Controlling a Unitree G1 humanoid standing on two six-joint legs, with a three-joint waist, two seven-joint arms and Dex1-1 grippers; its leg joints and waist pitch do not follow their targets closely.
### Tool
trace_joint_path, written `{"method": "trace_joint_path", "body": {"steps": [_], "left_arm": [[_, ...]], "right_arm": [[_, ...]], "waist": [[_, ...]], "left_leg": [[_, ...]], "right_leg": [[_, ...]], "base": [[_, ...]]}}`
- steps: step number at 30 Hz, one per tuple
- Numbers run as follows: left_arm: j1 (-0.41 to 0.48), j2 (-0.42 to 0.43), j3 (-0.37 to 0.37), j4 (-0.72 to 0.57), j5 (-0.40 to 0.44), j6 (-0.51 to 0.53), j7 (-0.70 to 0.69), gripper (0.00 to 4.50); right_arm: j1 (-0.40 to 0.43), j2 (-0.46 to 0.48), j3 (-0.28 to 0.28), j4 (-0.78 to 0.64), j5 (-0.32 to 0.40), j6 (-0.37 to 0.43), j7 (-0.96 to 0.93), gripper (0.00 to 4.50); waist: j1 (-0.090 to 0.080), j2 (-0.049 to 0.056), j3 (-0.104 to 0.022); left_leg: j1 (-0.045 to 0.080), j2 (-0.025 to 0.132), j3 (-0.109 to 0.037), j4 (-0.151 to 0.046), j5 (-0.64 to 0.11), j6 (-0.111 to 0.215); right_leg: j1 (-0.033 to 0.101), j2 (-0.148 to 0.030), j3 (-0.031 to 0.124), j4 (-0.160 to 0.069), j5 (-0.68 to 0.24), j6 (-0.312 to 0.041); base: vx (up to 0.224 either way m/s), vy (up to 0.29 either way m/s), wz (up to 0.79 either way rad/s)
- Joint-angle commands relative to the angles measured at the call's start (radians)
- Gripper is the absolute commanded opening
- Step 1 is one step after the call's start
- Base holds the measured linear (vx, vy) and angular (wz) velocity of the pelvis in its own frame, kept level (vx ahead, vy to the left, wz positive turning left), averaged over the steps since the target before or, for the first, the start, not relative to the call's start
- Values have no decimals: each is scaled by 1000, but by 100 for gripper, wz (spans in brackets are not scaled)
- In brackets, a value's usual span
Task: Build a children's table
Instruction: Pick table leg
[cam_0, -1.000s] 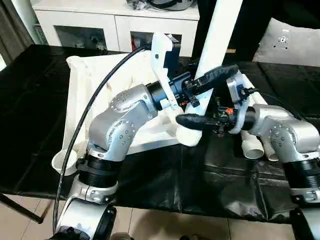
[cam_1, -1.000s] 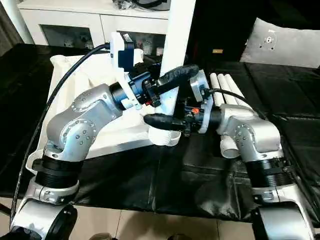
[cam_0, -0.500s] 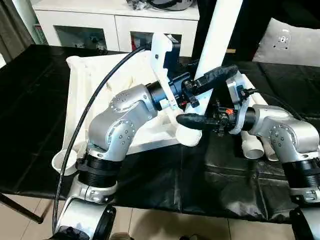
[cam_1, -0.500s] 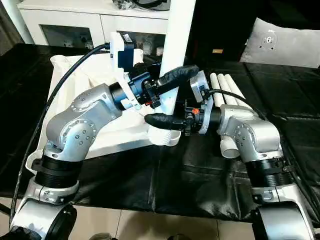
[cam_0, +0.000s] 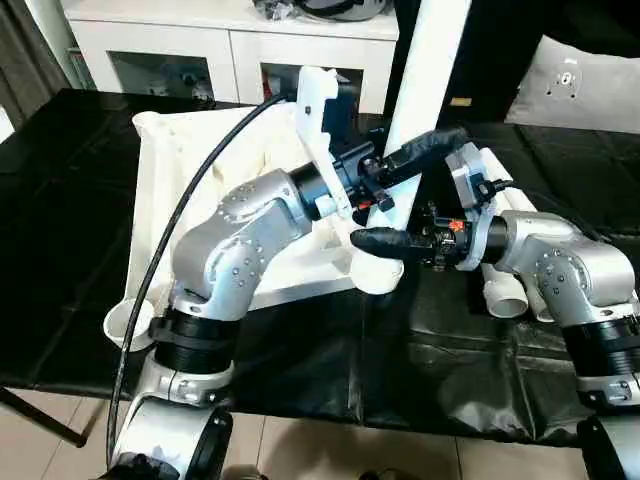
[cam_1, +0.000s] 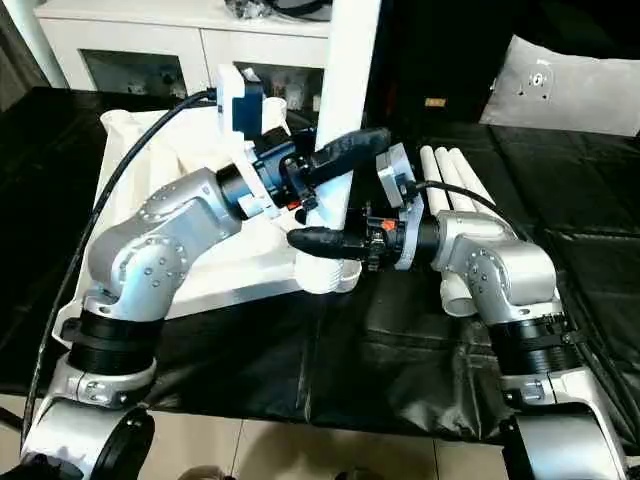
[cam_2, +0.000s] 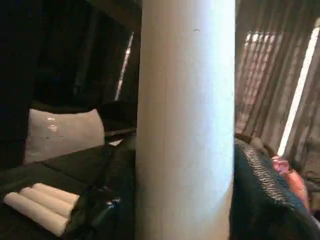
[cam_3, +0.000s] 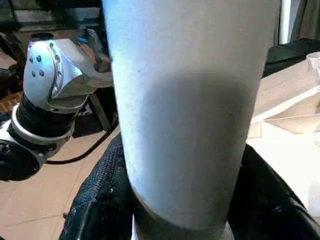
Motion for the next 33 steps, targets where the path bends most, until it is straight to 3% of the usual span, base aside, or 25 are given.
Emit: {"method": "trace_joint_path", "body": {"steps": [1, 13, 23, 28, 31, 32, 33], "left_arm": [[2, -15, -30, -55, -36, 10, -48, 276], [19, -64, -67, -122, -96, 23, -64, 362], [28, -108, -97, -90, -57, 12, -28, 445], [19, -146, -19, -57, -90, -10, 20, 447], [22, -151, 20, -60, -136, 28, 38, 447], [29, -149, 33, -56, -129, 29, 57, 447], [33, -149, 48, -45, -120, 24, 79, 447]], "right_arm": [[-12, -4, -10, 11, -13, -3, -11, 192], [5, 11, 18, 5, -35, -2, -37, 192], [13, 41, 24, 3, -48, -8, -77, 192], [34, 59, -7, -5, -33, -4, -116, 192], [62, 73, -40, -16, -13, -14, -142, 192], [87, 89, -66, -19, -5, -27, -168, 192], [107, 106, -92, -24, -1, -37, -206, 191]], "waist": [[4, -15, -76], [3, -17, -75], [2, -16, -75], [2, -10, -75], [2, -12, -75], [4, 0, -75], [3, 4, -75]], "left_leg": [[-19, 21, 20, -65, 33, 90], [-20, 22, 20, -65, 28, 92], [-20, 22, 20, -66, 26, 89], [-20, 21, 19, -67, 22, 84], [-21, 20, 20, -66, 20, 85], [-20, 20, 18, -66, 21, 85], [-19, 22, 17, -67, 17, 84]], "right_leg": [[85, -57, 31, -65, -139, -237], [86, -57, 32, -67, -154, -228], [84, -56, 32, -70, -166, -216], [85, -55, 32, -72, -168, -216], [86, -56, 32, -71, -149, -225], [85, -56, 32, -69, -144, -226], [82, -54, 31, -72, -141, -226]], "base": [[0, 0, 0], [0, 0, 0], [0, 0, 0], [0, 0, 0], [0, 0, 0], [0, 0, 0], [0, 0, 0]]}}
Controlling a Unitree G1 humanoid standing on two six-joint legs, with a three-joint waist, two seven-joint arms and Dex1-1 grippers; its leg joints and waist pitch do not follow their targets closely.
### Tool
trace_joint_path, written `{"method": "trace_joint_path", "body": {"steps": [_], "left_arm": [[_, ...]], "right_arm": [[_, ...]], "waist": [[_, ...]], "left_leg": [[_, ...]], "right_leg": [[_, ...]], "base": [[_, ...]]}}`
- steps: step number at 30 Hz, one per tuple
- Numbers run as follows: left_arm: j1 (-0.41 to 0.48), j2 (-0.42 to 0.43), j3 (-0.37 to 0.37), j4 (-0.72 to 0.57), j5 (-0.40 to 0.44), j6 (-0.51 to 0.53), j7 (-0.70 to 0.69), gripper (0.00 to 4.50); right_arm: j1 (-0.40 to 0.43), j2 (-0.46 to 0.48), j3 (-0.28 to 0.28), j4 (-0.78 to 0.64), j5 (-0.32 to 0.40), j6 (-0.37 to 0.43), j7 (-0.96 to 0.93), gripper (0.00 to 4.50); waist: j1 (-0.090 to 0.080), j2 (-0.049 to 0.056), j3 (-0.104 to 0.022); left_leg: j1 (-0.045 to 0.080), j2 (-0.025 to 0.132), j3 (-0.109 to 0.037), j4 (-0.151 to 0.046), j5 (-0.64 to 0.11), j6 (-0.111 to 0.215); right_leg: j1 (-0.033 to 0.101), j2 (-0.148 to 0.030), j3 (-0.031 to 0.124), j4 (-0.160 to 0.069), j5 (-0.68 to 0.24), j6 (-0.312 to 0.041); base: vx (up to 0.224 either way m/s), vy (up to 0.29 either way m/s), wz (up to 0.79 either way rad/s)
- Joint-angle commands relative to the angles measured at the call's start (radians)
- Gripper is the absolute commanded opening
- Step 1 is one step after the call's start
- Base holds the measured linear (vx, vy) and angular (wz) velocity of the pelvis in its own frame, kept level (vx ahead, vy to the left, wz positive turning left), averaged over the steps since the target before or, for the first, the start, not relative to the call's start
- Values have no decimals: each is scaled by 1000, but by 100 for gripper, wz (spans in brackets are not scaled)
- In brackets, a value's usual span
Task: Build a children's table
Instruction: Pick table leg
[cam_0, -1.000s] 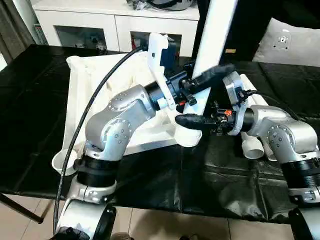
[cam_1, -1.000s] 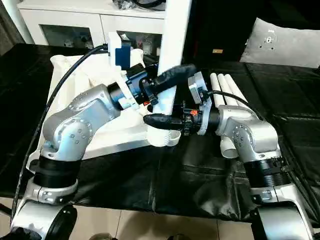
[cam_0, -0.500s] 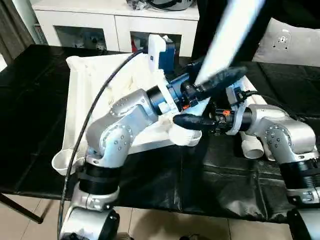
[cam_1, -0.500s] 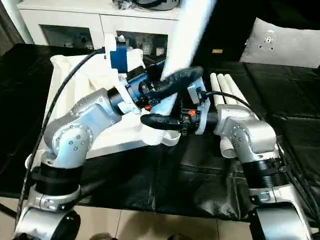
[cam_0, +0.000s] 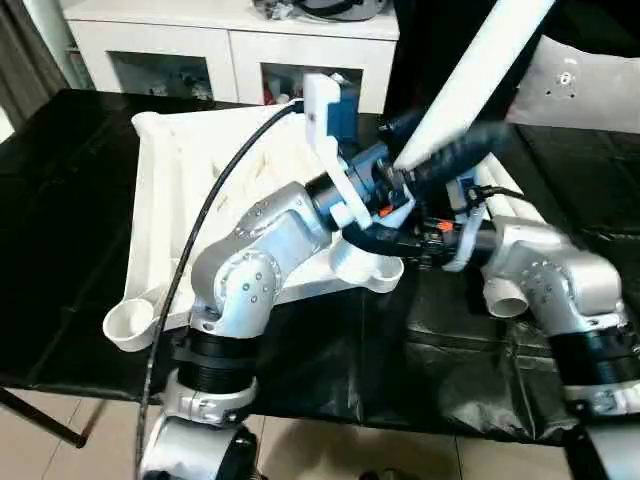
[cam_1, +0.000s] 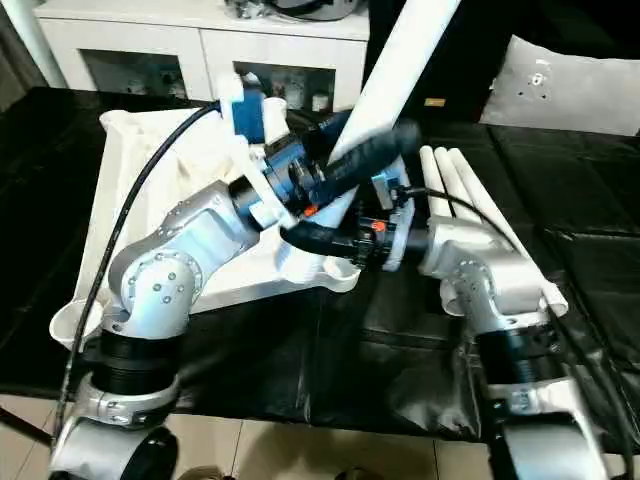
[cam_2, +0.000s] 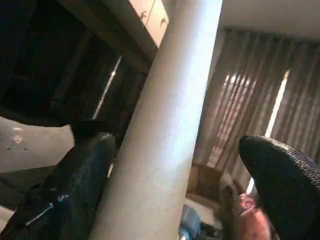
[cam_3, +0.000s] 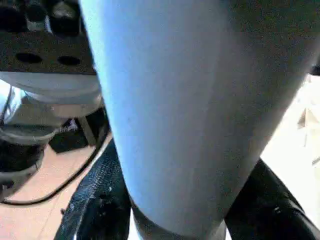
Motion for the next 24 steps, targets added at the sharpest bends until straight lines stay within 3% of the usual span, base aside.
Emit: {"method": "trace_joint_path", "body": {"steps": [1, 2, 6, 10, 12, 14, 16, 17, 19, 20, 24], "left_arm": [[-13, -15, 7, -12, -24, 4, 18, 447], [-12, -12, 24, 1, -13, -8, 37, 447], [-8, 26, 59, 28, 33, -25, 66, 447], [18, 86, 51, 14, 90, -12, 104, 447], [56, 177, 9, 13, 205, -23, 127, 447], [65, 205, -11, 14, 239, -26, 126, 447], [85, 284, -90, 28, 339, -39, 121, 447], [89, 294, -102, 31, 350, -45, 114, 447], [116, 374, -199, 68, 445, -111, 48, 447], [116, 374, -199, 68, 445, -111, 48, 447], [129, 441, -307, 144, 542, -215, -31, 447]], "right_arm": [[29, 8, -48, 19, -2, 1, -75, 191], [42, 10, -57, 12, 1, 10, -95, 191], [83, 9, -81, -28, 13, 49, -142, 191], [109, 4, -108, -59, 15, 37, -175, 191], [96, 15, -155, -21, -48, -28, -295, 191], [89, 18, -165, -4, -69, -46, -330, 191], [72, 12, -174, 37, -121, -80, -410, 191], [70, 10, -174, 42, -130, -85, -421, 191], [61, -1, -172, 65, -182, -114, -478, 191], [61, -1, -172, 65, -182, -114, -478, 191], [77, -3, -149, 51, -241, -183, -512, 191]], "waist": [[1, -5, -73], [3, 3, -74], [1, 4, -70], [-2, 10, -73], [-9, 11, -71], [-10, 13, -73], [-11, 15, -72], [-12, 17, -72], [-13, 18, -72], [-11, 18, -73], [-13, 20, -77]], "left_leg": [[-20, 21, 18, -69, 16, 80], [-19, 20, 16, -69, 14, 73], [-16, 17, 17, -73, -29, 63], [-18, 19, 14, -72, -5, 62], [-19, 19, 14, -74, -2, 60], [-15, 17, 16, -74, -6, 43], [-15, 18, 15, -77, -14, 33], [-13, 17, 16, -77, -18, 30], [-14, 17, 17, -78, -22, 26], [-12, 17, 16, -79, -19, 26], [-15, 16, 17, -78, 2, 24]], "right_leg": [[85, -55, 32, -72, -139, -224], [85, -55, 31, -71, -144, -226], [88, -52, 30, -81, -206, -195], [86, -53, 29, -79, -206, -177], [83, -52, 28, -80, -209, -167], [79, -53, 28, -80, -241, -153], [77, -52, 27, -83, -251, -149], [76, -51, 27, -80, -249, -150], [76, -53, 29, -78, -235, -152], [76, -53, 29, -78, -228, -153], [82, -53, 30, -68, -134, -173]], "base": [[0, 0, 0], [0, 0, 0], [0, 0, 0], [0, 0, 0], [0, 0, 0], [0, 0, 0], [0, 0, 0], [0, 0, 0], [0, 0, 0], [0, 0, 0], [0, 0, 0]]}}
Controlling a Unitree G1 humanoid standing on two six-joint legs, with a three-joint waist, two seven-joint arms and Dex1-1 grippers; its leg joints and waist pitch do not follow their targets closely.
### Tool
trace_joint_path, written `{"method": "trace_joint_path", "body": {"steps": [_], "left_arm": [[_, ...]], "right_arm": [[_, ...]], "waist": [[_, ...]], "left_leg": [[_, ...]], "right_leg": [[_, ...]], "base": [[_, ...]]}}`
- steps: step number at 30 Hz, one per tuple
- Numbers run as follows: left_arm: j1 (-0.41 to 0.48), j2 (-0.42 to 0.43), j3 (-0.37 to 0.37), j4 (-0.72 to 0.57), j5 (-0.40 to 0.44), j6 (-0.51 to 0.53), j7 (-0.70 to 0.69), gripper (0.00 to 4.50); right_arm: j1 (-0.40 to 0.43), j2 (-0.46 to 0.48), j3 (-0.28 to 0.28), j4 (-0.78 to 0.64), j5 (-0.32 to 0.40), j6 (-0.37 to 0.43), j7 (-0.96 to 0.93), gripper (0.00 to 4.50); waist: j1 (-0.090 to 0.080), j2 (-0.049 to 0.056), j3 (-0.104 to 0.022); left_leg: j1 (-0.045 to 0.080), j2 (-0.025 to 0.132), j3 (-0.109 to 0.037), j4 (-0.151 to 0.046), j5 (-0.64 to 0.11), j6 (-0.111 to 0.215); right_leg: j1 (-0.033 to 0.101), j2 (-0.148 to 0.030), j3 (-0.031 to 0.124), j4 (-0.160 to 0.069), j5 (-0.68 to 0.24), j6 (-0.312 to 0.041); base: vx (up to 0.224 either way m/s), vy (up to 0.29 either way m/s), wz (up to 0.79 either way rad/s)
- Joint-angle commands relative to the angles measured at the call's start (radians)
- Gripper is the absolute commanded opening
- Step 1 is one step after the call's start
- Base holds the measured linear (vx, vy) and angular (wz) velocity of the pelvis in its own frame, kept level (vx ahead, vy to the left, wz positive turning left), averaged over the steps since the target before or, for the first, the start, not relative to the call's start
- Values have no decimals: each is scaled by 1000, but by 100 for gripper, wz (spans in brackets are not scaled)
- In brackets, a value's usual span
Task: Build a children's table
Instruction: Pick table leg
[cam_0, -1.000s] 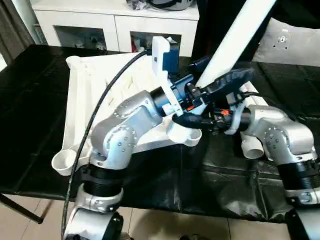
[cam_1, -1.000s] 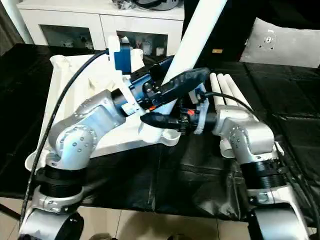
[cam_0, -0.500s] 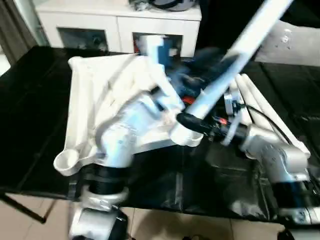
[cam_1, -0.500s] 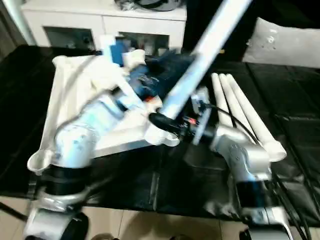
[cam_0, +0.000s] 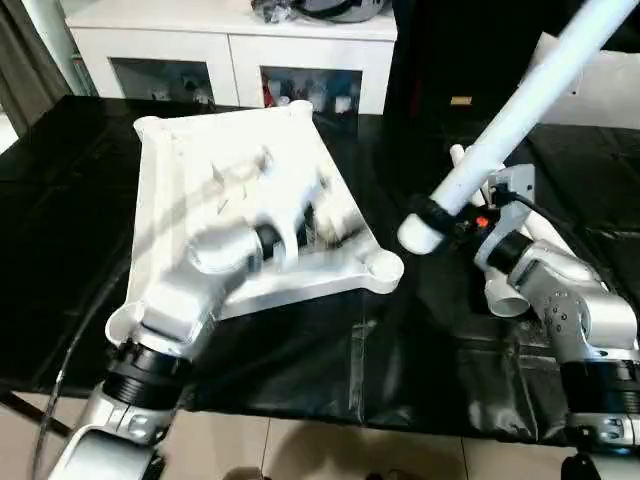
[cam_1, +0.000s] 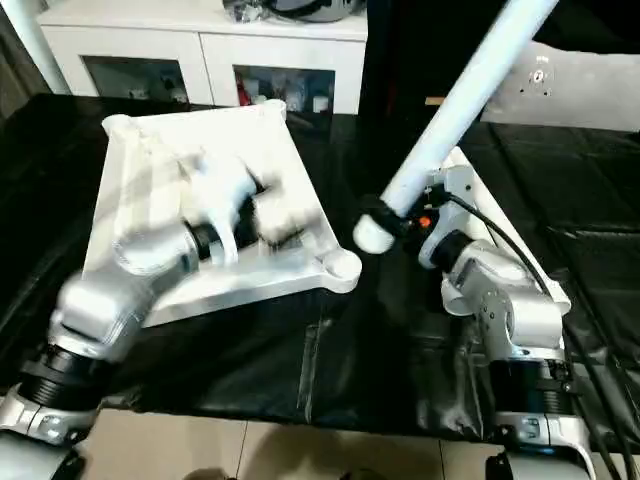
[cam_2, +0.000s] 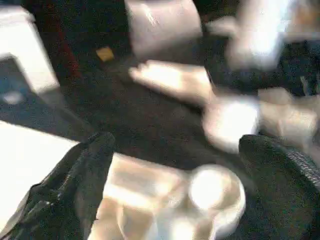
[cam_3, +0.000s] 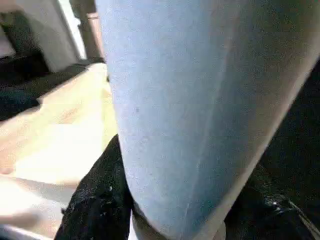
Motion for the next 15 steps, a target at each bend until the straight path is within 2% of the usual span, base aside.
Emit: {"method": "trace_joint_path", "body": {"steps": [1, 4, 7, 8, 9, 11, 14, 15], "left_arm": [[-5, 15, -33, 17, 40, -40, -28, 447], [-3, 20, -59, 76, 55, -59, -63, 415], [-1, 28, -88, 138, 69, -63, -101, 413], [-1, 28, -88, 138, 69, -63, -101, 413], [2, 31, -97, 181, 74, -97, -142, 385], [1, 41, -105, 212, 82, -134, -175, 378], [-9, 50, -107, 250, 99, -158, -188, 352], [-13, 50, -104, 261, 99, -159, -192, 340]], "right_arm": [[0, -5, 8, -23, -23, -35, -9, 191], [20, 3, 7, -39, -4, -31, 10, 191], [36, 18, 5, -58, 20, -30, 28, 191], [36, 18, 5, -58, 20, -30, 28, 191], [40, 33, 6, -76, 35, -44, 38, 191], [38, 44, 3, -82, 50, -41, 40, 191], [42, 42, 17, -76, 38, -53, 50, 191], [44, 40, 21, -73, 34, -57, 53, 191]], "waist": [[1, 2, -75], [-1, 6, -74], [-2, 9, -75], [-3, 8, -74], [-3, 8, -74], [-2, 7, -72], [0, 11, -72], [-2, 9, -72]], "left_leg": [[-16, 17, 18, -72, 6, 30], [-16, 15, 20, -72, 3, 34], [-15, 17, 18, -74, -13, 33], [-14, 18, 19, -75, -19, 35], [-14, 18, 19, -75, -25, 32], [-14, 18, 20, -76, -31, 37], [-13, 22, 18, -78, -22, 33], [-13, 21, 19, -77, -28, 31]], "right_leg": [[78, -55, 33, -60, -115, -182], [82, -54, 34, -60, -80, -205], [83, -55, 34, -59, -82, -214], [82, -55, 34, -62, -88, -215], [83, -56, 34, -60, -98, -217], [82, -57, 35, -65, -117, -211], [80, -59, 36, -62, -109, -212], [80, -59, 36, -63, -110, -213]], "base": [[0, 0, 0], [0, 0, 0], [0, 0, 0], [0, 0, 0], [0, 0, 0], [0, 0, 0], [0, 0, 0], [0, 0, 0]]}}
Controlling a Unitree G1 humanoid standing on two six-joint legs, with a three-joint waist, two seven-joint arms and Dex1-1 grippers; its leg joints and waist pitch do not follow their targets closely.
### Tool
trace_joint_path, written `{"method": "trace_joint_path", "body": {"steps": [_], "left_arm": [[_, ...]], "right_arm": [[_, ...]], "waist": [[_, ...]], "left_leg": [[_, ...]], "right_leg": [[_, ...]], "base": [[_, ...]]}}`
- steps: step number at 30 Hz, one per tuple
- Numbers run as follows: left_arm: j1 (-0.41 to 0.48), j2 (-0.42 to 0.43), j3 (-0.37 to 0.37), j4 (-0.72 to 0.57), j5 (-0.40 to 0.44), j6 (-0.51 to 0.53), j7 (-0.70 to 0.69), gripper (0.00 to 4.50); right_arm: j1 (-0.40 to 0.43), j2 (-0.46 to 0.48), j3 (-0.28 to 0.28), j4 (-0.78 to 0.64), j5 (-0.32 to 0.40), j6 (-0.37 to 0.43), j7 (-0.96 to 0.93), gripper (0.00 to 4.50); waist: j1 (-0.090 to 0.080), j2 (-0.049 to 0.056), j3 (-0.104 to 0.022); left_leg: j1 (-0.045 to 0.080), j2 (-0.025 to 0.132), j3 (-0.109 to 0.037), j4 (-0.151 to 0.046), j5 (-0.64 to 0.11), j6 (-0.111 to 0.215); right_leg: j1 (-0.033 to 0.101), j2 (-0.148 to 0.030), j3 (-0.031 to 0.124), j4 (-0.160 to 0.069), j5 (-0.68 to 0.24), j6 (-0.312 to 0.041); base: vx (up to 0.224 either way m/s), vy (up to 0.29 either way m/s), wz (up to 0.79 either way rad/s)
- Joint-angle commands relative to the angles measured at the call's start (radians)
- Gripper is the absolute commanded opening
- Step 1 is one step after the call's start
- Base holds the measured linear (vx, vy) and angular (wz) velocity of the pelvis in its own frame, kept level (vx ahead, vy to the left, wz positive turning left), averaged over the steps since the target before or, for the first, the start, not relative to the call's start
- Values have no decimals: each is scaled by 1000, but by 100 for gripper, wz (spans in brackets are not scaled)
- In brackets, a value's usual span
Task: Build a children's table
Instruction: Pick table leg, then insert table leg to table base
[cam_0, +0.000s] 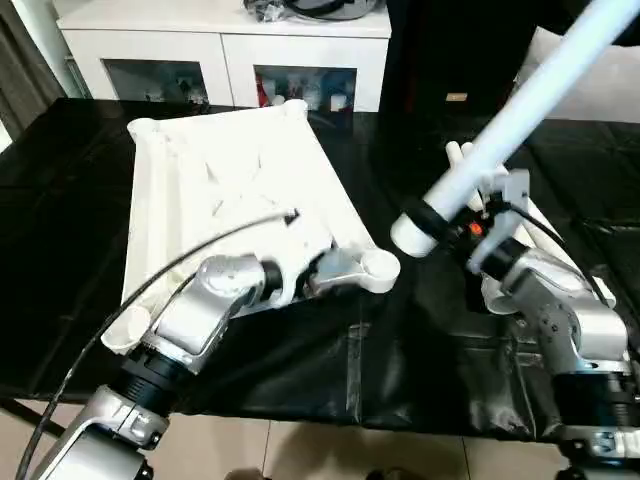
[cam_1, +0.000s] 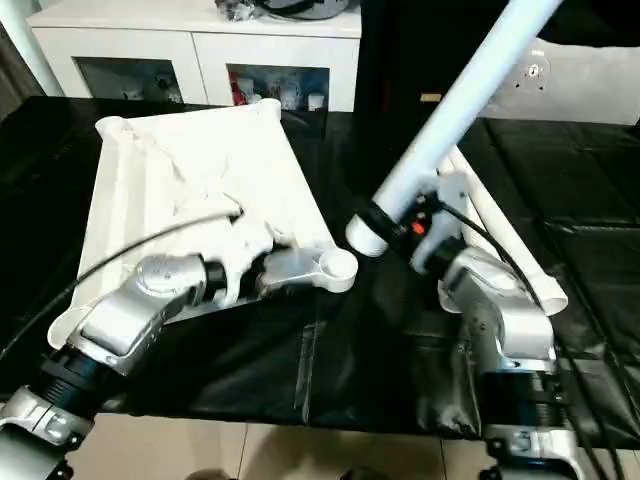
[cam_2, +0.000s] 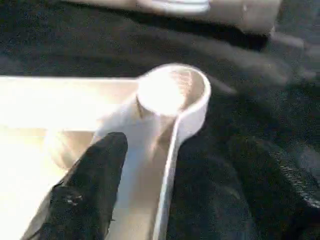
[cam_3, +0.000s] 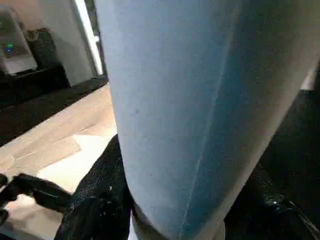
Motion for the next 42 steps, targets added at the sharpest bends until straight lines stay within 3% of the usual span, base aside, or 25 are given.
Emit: {"method": "trace_joint_path", "body": {"steps": [1, 9, 11, 14, 15, 22, 27, 37, 42], "left_arm": [[-14, 12, -2, 16, 15, -9, -11, 335], [-52, 2, -10, 98, 32, -37, -63, 286], [-63, -6, -9, 123, 38, -50, -68, 251], [-77, -17, -5, 154, 45, -67, -70, 239], [-79, -20, -4, 158, 47, -68, -70, 210], [-79, -37, -2, 193, 64, -88, -83, 159], [-84, -39, 1, 207, 71, -99, -88, 116], [-74, -39, 7, 210, 87, -109, -104, 24], [-72, -33, 8, 207, 89, -103, -118, 2]], "right_arm": [[1, -7, 4, -10, 1, -18, 6, 191], [0, -10, 8, -33, 20, 11, 25, 191], [-5, -6, 8, -33, 8, 2, 9, 191], [-13, 1, 5, -30, 22, 18, 11, 191], [-12, 0, 6, -31, 17, 12, 8, 191], [5, 3, 7, -43, -1, -8, -8, 191], [-5, 31, -41, -54, 71, 48, -27, 191], [-8, 43, -54, -53, 66, 60, -82, 191], [-7, 28, -26, -40, 39, 12, -49, 191]], "waist": [[0, 1, -75], [0, -1, -74], [1, -2, -74], [0, 1, -76], [0, 0, -76], [0, 2, -74], [0, 3, -74], [1, 1, -74], [0, -2, -75]], "left_leg": [[-14, 21, 18, -75, -28, 29], [-14, 19, 19, -75, -24, 27], [-15, 21, 18, -75, -22, 27], [-14, 20, 19, -74, -14, 28], [-15, 20, 18, -74, -12, 28], [-15, 21, 18, -75, -26, 24], [-13, 22, 17, -77, -31, 27], [-13, 23, 17, -78, -18, 21], [-15, 24, 18, -78, -12, 24]], "right_leg": [[81, -59, 36, -59, -108, -213], [82, -60, 37, -60, -100, -218], [83, -61, 38, -59, -104, -216], [83, -61, 38, -59, -90, -218], [84, -61, 38, -58, -83, -220], [85, -63, 39, -61, -100, -219], [84, -63, 39, -61, -101, -221], [83, -65, 39, -60, -89, -221], [83, -65, 39, -58, -74, -223]], "base": [[0, 0, 0], [0, 0, 0], [0, 0, 0], [0, 0, 0], [0, 0, 0], [0, 0, 0], [0, 0, 0], [0, 0, 0], [0, 0, 0]]}}
